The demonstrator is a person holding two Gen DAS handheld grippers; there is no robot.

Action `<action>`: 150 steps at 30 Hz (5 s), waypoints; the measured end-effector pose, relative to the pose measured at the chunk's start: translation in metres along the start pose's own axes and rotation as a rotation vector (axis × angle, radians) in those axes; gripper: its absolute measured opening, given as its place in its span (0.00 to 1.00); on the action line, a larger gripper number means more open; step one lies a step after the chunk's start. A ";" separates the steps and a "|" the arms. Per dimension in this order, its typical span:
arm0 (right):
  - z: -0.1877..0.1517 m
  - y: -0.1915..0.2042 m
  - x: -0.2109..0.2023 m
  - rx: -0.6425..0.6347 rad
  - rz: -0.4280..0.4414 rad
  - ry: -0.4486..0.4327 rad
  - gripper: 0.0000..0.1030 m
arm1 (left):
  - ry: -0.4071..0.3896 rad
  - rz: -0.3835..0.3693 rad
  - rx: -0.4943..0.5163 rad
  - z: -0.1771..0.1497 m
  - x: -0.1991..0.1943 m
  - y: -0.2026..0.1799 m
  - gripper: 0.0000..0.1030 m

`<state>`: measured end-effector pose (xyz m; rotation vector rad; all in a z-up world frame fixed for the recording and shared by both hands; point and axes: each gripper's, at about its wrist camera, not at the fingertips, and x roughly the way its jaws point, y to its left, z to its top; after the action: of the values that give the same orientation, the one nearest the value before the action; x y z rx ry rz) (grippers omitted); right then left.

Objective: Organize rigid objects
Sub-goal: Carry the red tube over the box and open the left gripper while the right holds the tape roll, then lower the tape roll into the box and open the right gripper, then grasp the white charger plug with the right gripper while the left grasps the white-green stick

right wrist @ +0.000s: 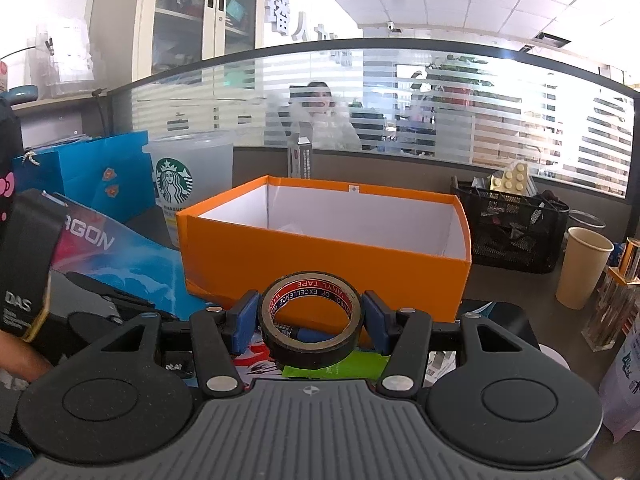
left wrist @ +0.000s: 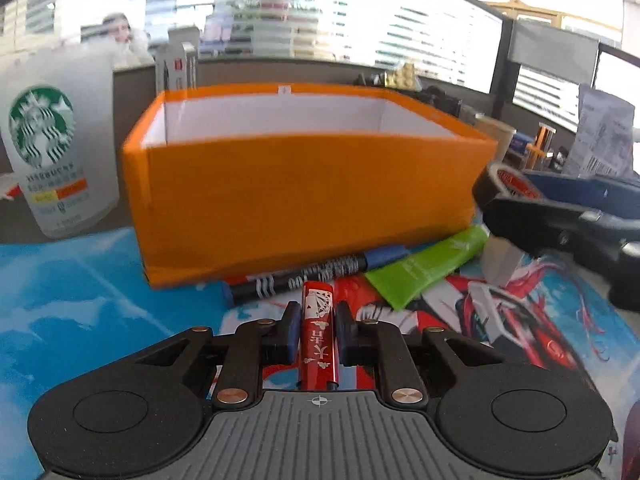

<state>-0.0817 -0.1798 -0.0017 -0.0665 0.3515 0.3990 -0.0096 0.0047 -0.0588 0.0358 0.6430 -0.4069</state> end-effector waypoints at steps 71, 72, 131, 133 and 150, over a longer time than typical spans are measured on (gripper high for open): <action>0.108 -0.046 0.119 0.098 0.086 -0.002 0.50 | -0.130 0.078 -0.027 0.132 0.042 0.039 0.16; 0.106 -0.047 0.121 0.100 0.087 0.004 0.50 | -0.120 0.079 -0.026 0.131 0.044 0.039 0.16; 0.031 -0.072 0.005 0.044 -0.060 0.008 0.77 | -0.168 0.056 0.047 0.065 -0.019 0.030 0.85; 0.020 -0.080 0.001 0.064 -0.093 0.030 0.77 | -0.157 0.037 0.071 0.057 -0.021 0.022 0.87; -0.039 -0.086 0.046 0.013 -0.034 0.220 0.38 | 0.066 -0.164 0.277 -0.018 -0.025 -0.068 0.88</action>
<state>-0.0215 -0.2471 -0.0549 -0.1036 0.5694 0.3561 -0.0635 -0.0464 -0.0522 0.2621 0.6526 -0.6540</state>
